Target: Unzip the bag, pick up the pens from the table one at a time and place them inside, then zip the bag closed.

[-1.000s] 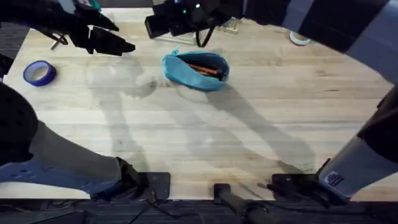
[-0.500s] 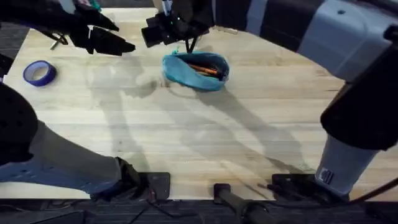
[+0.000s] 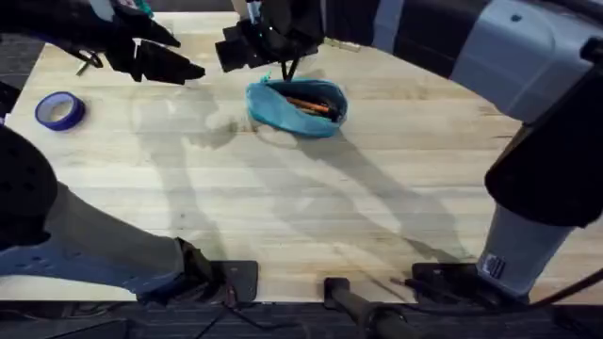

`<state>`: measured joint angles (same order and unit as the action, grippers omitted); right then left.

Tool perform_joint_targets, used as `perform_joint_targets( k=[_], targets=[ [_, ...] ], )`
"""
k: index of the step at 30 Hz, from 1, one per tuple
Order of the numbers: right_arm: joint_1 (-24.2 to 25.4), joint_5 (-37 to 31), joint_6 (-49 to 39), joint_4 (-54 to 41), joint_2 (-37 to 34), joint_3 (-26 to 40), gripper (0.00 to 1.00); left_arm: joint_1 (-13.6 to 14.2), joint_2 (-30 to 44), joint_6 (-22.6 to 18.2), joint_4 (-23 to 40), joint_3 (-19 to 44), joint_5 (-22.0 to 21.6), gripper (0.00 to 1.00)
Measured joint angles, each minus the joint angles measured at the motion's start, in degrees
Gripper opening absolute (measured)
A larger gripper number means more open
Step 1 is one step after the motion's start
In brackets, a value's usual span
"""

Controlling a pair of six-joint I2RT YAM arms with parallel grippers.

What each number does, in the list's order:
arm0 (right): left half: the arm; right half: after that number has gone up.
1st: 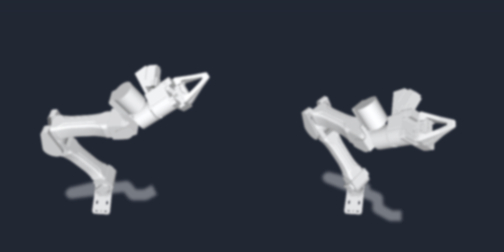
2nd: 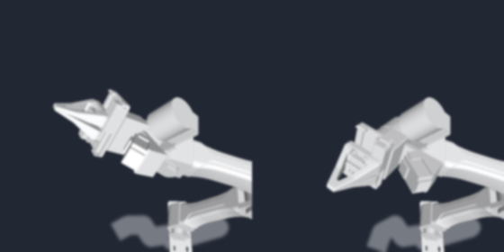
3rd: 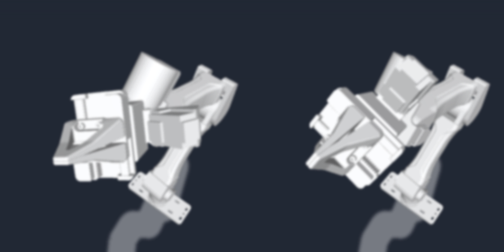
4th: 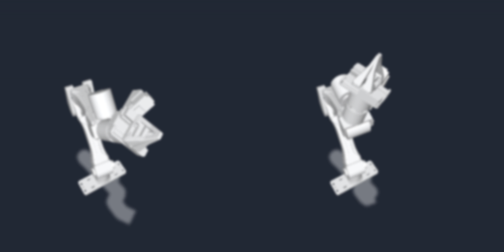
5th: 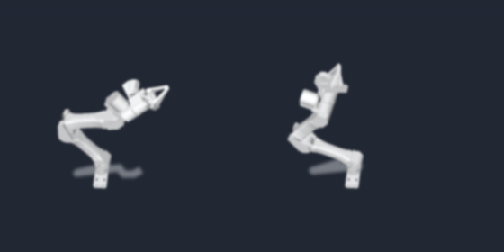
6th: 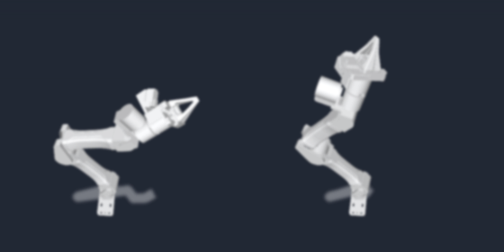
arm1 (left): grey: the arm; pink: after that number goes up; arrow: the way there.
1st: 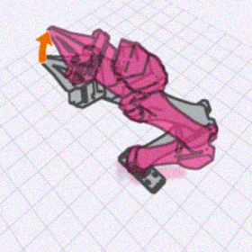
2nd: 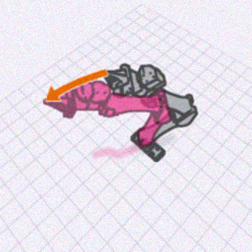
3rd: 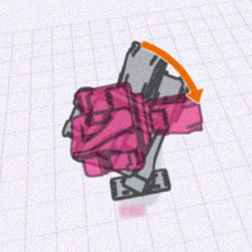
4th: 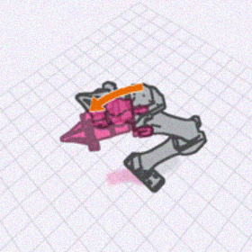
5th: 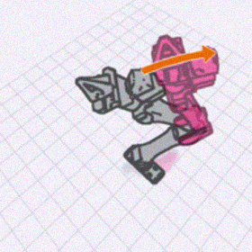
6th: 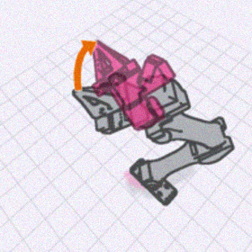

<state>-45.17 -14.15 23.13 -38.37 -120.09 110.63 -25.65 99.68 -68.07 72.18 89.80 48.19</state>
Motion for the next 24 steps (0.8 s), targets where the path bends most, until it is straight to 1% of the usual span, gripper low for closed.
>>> perform_joint_targets(
  k=[7,15,24],
  targets=[
    [0.3,0.0,2.6,-1.1,-0.6,0.0,0.996,0.0,0.0,0.0,0.0,0.0,0.0,0.995],
    [0.5,1.4,3.3,-1.2,-3.2,0.1,0.993,0.0,0.0,0.0,0.0,0.0,0.0,0.995],
    [0.5,2.0,3.5,-1.1,-3.6,0.1,0.991,0.0,0.0,0.0,0.0,0.0,0.0,0.995]
  ],
)
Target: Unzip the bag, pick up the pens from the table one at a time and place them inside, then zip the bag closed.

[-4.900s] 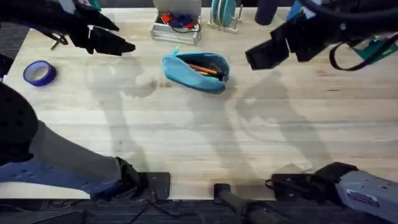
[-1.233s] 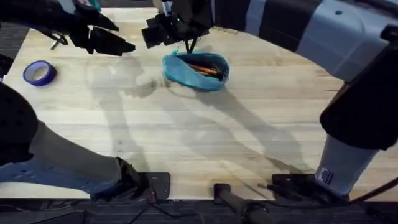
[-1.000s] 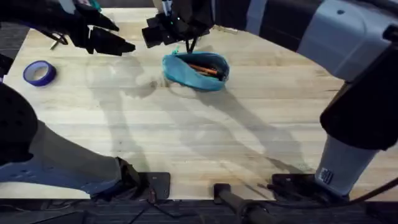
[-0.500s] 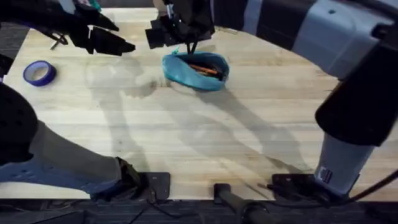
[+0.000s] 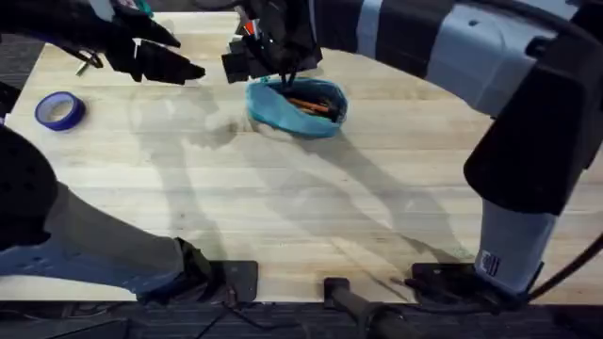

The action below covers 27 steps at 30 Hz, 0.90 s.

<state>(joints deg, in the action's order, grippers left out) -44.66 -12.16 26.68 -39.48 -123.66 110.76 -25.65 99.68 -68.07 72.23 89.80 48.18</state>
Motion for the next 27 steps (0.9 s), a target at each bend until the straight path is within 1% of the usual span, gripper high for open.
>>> perform_joint_targets(
  k=[8,12,14,23,25,27],
  targets=[
    [0.0,0.2,1.3,0.0,-0.4,0.0,0.983,0.0,0.0,0.0,0.0,0.0,0.0,0.995],
    [0.0,0.2,1.7,0.0,-0.4,0.0,0.865,0.0,0.0,0.0,0.0,0.0,0.0,0.995],
    [0.0,0.9,1.8,0.0,-0.4,0.0,0.826,0.0,0.0,0.0,0.0,0.0,0.0,0.995],
    [0.0,2.9,1.9,-0.1,-0.5,0.0,0.805,0.0,0.0,0.0,0.0,0.0,0.0,0.995],
    [0.0,3.0,1.9,0.0,-0.5,0.0,0.752,0.0,0.0,0.0,0.0,0.0,0.0,0.995],
    [0.0,3.0,2.1,0.0,-0.5,0.1,0.672,0.0,0.0,0.0,0.0,0.0,0.0,0.996]
  ],
)
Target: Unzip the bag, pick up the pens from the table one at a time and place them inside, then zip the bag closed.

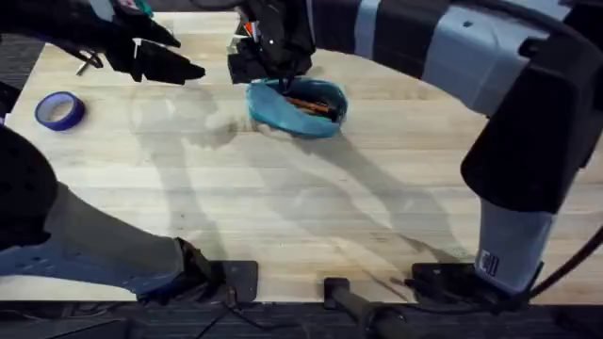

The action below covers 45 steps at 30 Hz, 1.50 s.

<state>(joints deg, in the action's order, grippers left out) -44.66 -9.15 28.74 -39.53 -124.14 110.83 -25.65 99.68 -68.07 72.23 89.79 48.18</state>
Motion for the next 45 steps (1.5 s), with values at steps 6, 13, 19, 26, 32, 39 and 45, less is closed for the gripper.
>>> perform_joint_targets(
  k=[6,13,19,26,32,39,45],
  targets=[
    [0.0,0.3,0.0,0.1,0.0,0.0,0.507,0.0,0.0,0.0,0.0,0.0,0.0,0.995],
    [0.0,0.4,0.1,0.1,0.0,0.0,0.26,0.0,0.0,0.0,0.0,0.0,0.0,0.995],
    [0.0,0.4,0.1,0.2,0.0,0.0,0.045,0.0,0.0,0.0,0.0,0.0,0.0,0.995],
    [0.0,0.4,0.0,0.4,0.0,0.0,0.034,0.0,0.0,0.0,0.0,0.0,0.0,0.995],
    [0.0,0.4,0.0,0.5,0.0,0.2,0.03,0.0,0.0,0.0,0.0,0.0,0.0,0.995],
    [0.0,-0.1,-2.2,0.1,0.0,2.1,0.029,0.0,0.0,0.0,0.0,0.0,0.0,0.995],
    [0.0,-0.5,-4.6,-0.3,0.0,2.4,0.03,0.0,0.0,0.0,0.0,0.0,0.0,0.995]
  ],
)
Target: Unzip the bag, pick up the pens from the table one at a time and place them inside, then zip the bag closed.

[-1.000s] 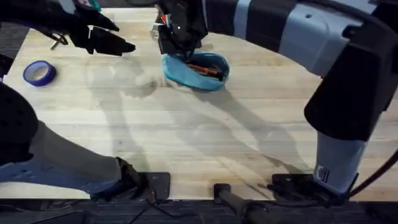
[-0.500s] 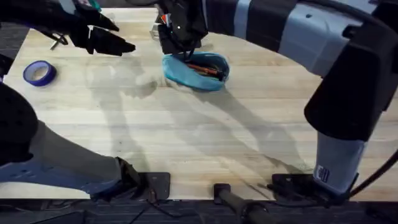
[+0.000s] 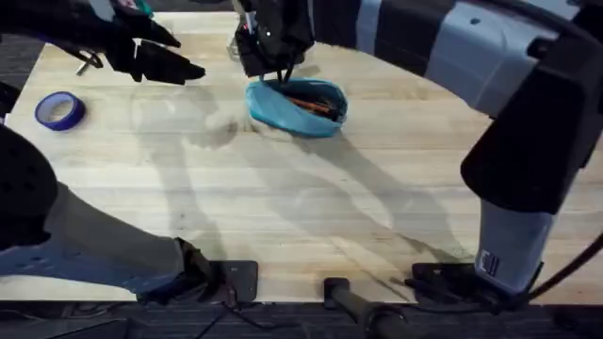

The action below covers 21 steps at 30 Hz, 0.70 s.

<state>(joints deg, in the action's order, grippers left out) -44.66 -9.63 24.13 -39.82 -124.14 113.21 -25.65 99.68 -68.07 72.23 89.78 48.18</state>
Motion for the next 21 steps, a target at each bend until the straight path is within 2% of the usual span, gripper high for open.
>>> perform_joint_targets(
  k=[21],
  targets=[
    [0.0,0.0,-4.9,-3.6,0.0,3.5,0.03,0.0,0.0,0.0,0.0,0.0,0.0,0.995]
  ],
)
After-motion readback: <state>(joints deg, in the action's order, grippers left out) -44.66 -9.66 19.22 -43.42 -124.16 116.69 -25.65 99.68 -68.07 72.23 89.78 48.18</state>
